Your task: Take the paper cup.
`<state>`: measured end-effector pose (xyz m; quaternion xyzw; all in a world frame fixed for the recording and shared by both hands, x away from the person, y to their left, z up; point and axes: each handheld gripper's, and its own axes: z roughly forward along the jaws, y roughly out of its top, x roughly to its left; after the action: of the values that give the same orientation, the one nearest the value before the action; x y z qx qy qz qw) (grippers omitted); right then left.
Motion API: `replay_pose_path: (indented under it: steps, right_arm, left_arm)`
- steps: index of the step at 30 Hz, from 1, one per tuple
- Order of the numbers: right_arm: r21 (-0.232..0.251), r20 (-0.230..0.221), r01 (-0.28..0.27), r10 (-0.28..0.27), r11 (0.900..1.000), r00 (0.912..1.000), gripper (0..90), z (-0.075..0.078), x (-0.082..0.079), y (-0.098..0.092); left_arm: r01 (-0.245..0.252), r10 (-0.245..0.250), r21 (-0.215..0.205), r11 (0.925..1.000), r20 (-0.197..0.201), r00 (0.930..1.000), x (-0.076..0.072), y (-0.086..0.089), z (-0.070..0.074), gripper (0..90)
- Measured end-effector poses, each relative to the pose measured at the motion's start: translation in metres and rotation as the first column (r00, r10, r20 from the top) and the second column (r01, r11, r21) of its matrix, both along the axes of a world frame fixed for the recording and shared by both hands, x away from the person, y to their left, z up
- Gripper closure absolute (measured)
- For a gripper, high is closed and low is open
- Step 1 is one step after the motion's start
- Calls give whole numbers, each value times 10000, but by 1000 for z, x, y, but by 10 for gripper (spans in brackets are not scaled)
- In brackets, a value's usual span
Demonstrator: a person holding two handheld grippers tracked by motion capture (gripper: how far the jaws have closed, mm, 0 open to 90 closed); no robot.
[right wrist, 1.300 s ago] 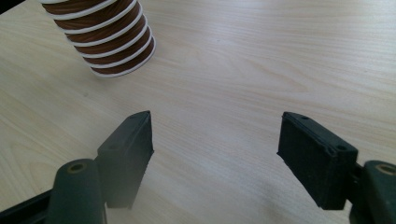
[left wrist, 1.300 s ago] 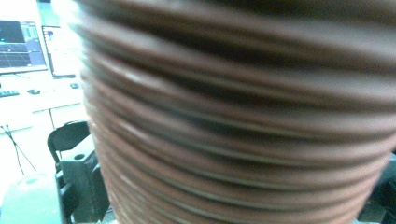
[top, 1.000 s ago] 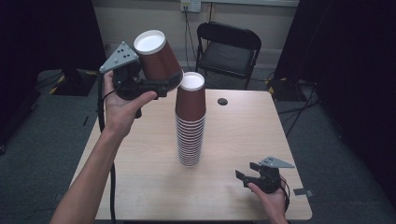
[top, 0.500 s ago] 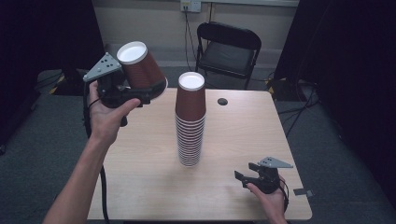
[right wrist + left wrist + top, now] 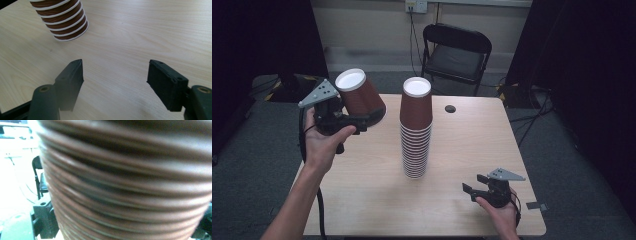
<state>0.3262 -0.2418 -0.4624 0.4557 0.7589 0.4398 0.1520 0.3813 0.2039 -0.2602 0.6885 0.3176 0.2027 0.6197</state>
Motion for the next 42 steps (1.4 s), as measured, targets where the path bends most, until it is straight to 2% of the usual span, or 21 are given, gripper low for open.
replay_pose_path:
  steps: [5,8,10,11,13,15,19,23,28,30,31,33,34,35,37,39,41,42]
  right_arm:
    - [-39,52,-157,157,9999,9999,305,0,-1,4]
    - [-26,166,-218,218,9998,9996,310,2,-3,6]
    - [-36,255,-191,192,9998,9995,316,2,-4,7]
    - [-42,307,-196,197,9998,9993,316,3,-5,8]
    - [-72,352,-263,266,9996,9990,319,3,-6,9]
    - [-85,247,-324,326,9994,9992,320,3,-6,11]
    - [-62,265,-563,564,9984,9981,342,6,-7,15]
    - [34,531,-869,866,9962,9948,357,11,-10,22]
    - [31,613,-1264,1259,9920,9901,357,17,-14,34]
    - [28,679,-1555,1549,9878,9856,364,19,-15,41]
    - [48,708,-1668,1660,9860,9836,366,20,-16,44]
    - [117,736,-1995,1981,9798,9774,370,22,-17,53]
    - [105,802,-2177,2162,9760,9730,383,23,-17,59]
    - [96,933,-2426,2406,9701,9661,383,24,-18,64]
    - [43,1093,-2761,2740,9611,9555,390,27,-19,76]
    - [68,1259,-3030,2998,9530,9457,405,31,-20,89]
    - [-67,1360,-3370,3347,9415,9324,411,34,-20,104]
    - [-201,1393,-3418,3412,9396,9296,411,35,-20,109]
  left_arm:
    - [95,-94,23,10000,-80,9999,-5,2,-20,111]
    - [202,-198,88,9998,-348,9992,-6,4,-29,111]
    - [339,-331,320,9989,-270,9991,-8,4,-33,110]
    - [405,-401,169,9990,-244,9989,-10,4,-34,110]
    - [533,-534,-48,9986,-478,9974,-13,4,-37,109]
    - [482,-475,78,9988,-690,9965,-16,2,-40,110]
    - [732,-759,-249,9970,-1371,9876,-23,0,-46,112]
    - [787,-877,-588,9952,-1691,9817,-28,0,-53,114]
    - [502,-680,-815,9954,-2331,9701,-33,-1,-67,112]
    - [212,-394,-704,9973,-2691,9623,-33,-1,-75,112]
    - [247,-483,-862,9960,-2838,9577,-33,0,-80,113]
    - [116,-351,-791,9968,-3023,9526,-32,1,-89,114]
    - [116,-351,-791,9968,-3023,9526,-32,1,-89,115]
    - [50,-291,-763,9971,-3186,9474,-33,2,-96,115]
    - [66,-304,-726,9973,-3315,9430,-36,2,-100,115]
    - [133,-427,-852,9963,-3537,9344,-38,2,-103,115]
    - [103,-321,-630,9980,-3558,9340,-41,2,-104,114]
    - [63,-345,-783,9969,-3649,9304,-42,1,-105,114]
